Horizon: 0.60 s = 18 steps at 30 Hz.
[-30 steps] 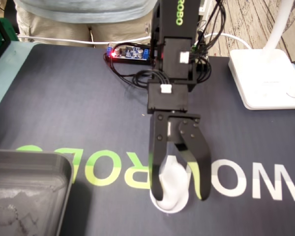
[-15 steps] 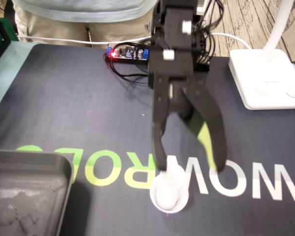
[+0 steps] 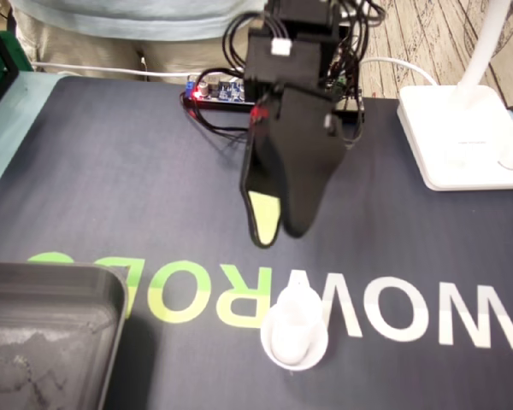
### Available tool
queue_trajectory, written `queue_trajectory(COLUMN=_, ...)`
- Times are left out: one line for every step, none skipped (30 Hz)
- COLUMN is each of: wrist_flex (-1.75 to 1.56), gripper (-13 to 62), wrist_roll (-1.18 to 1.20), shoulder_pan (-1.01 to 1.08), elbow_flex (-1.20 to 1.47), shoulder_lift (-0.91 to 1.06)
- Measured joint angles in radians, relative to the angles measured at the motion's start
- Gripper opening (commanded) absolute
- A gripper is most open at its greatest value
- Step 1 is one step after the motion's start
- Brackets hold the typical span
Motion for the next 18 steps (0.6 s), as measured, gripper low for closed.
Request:
queue_trajectory(wrist_flex=0.0, gripper=30.5, wrist_roll=0.012, shoulder_pan=0.003, elbow_flex=0.02, shoulder_lift=0.0)
queue_trajectory(wrist_flex=0.0, gripper=30.5, wrist_roll=0.021, shoulder_pan=0.006, elbow_flex=0.041, shoulder_lift=0.002)
queue_trajectory(wrist_flex=0.0, gripper=30.5, wrist_roll=0.028, shoulder_pan=0.003, elbow_flex=0.071, shoulder_lift=0.0)
queue_trajectory(wrist_flex=0.0, gripper=30.5, wrist_roll=0.032, shoulder_pan=0.003, elbow_flex=0.104, shoulder_lift=0.0)
queue_trajectory(wrist_flex=0.0, gripper=30.5, wrist_roll=0.038, shoulder_pan=0.003, elbow_flex=0.138, shoulder_lift=0.0)
queue_trajectory(wrist_flex=0.0, gripper=30.5, wrist_roll=0.049, shoulder_pan=0.003, elbow_flex=0.172, shoulder_lift=0.0)
queue_trajectory(wrist_flex=0.0, gripper=30.5, wrist_roll=0.066, shoulder_pan=0.003, elbow_flex=0.204, shoulder_lift=0.0)
queue_trajectory(wrist_flex=0.0, gripper=30.5, wrist_roll=0.091, shoulder_pan=0.003, elbow_flex=0.238, shoulder_lift=0.002)
queue_trajectory(wrist_flex=0.0, gripper=30.6, wrist_roll=0.121, shoulder_pan=0.003, elbow_flex=0.27, shoulder_lift=0.0)
queue_trajectory(wrist_flex=0.0, gripper=30.7, wrist_roll=0.153, shoulder_pan=0.003, elbow_flex=0.298, shoulder_lift=0.0)
queue_trajectory(wrist_flex=0.0, gripper=30.7, wrist_roll=0.179, shoulder_pan=0.003, elbow_flex=0.325, shoulder_lift=0.0)
queue_trajectory(wrist_flex=-0.003, gripper=30.6, wrist_roll=0.199, shoulder_pan=0.003, elbow_flex=0.354, shoulder_lift=0.0)
queue_trajectory(wrist_flex=-0.025, gripper=30.6, wrist_roll=0.21, shoulder_pan=0.003, elbow_flex=0.379, shoulder_lift=0.002)
queue_trajectory(wrist_flex=-0.063, gripper=30.6, wrist_roll=0.215, shoulder_pan=0.002, elbow_flex=0.402, shoulder_lift=0.002)
queue_trajectory(wrist_flex=-0.095, gripper=30.6, wrist_roll=0.219, shoulder_pan=0.0, elbow_flex=0.411, shoulder_lift=0.0)
queue_trajectory(wrist_flex=-0.11, gripper=30.6, wrist_roll=0.219, shoulder_pan=-0.005, elbow_flex=0.419, shoulder_lift=0.0)
queue_trajectory(wrist_flex=-0.115, gripper=30.6, wrist_roll=0.219, shoulder_pan=-0.006, elbow_flex=0.42, shoulder_lift=0.0)
queue_trajectory(wrist_flex=-0.115, gripper=30.6, wrist_roll=0.219, shoulder_pan=-0.005, elbow_flex=0.42, shoulder_lift=0.0)
